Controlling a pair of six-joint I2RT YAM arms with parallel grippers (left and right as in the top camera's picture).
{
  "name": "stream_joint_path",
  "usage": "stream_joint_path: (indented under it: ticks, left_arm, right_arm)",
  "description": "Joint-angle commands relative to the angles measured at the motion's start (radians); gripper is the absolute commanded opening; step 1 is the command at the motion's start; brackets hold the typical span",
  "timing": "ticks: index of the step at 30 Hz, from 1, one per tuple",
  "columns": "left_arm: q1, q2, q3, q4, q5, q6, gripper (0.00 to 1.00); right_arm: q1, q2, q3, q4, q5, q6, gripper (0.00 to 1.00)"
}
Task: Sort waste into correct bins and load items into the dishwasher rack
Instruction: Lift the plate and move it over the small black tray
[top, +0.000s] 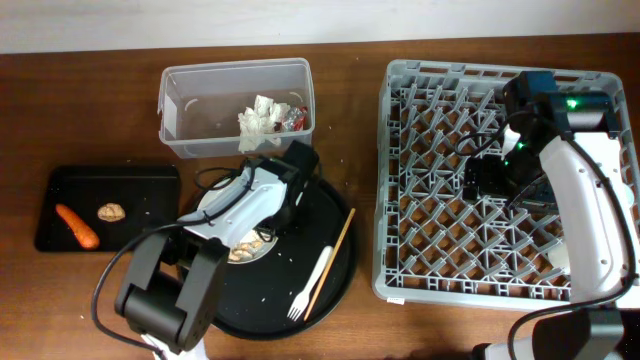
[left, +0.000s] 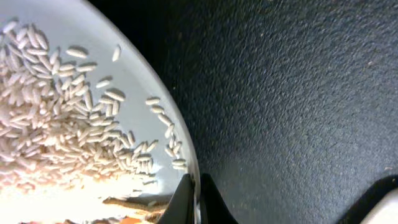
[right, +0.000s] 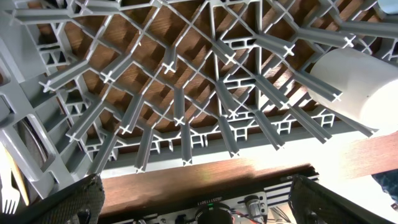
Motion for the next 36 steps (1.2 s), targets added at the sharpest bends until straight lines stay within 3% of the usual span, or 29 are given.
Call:
stream_joint_path:
  ticks: [1, 8, 16, 21, 27, 36]
  left_arm:
    - [0.002, 0.031, 0.086, -0.087, -0.003, 0.001, 0.01]
    - [0.001, 0.021, 0.214, -0.254, -0.07, -0.011, 0.01]
    - [0.002, -0.129, 0.218, -0.289, -0.109, -0.022, 0.01]
    - [0.018, -0.153, 0.218, -0.326, -0.218, -0.022, 0.0]
    - [0.188, -0.153, 0.218, -0.291, -0.202, -0.002, 0.0]
    - [0.432, -0.153, 0.218, -0.136, 0.046, 0.198, 0.0]
  right_arm:
    - [-0.006, -0.01, 0.001, -0.003, 0.016, -0.008, 0.99]
    - [-0.006, -0.01, 0.001, -0.002, 0.016, -0.008, 0.98]
    - [-0.006, -0.01, 0.001, -0.003, 0.016, -0.011, 0.98]
    - [-0.006, -0.01, 0.001, -0.007, 0.016, -0.011, 0.98]
    - [-0.006, -0.01, 0.001, -0.007, 0.016, -0.01, 0.98]
    - [-0.006, -0.01, 0.001, -0.014, 0.016, -0.01, 0.98]
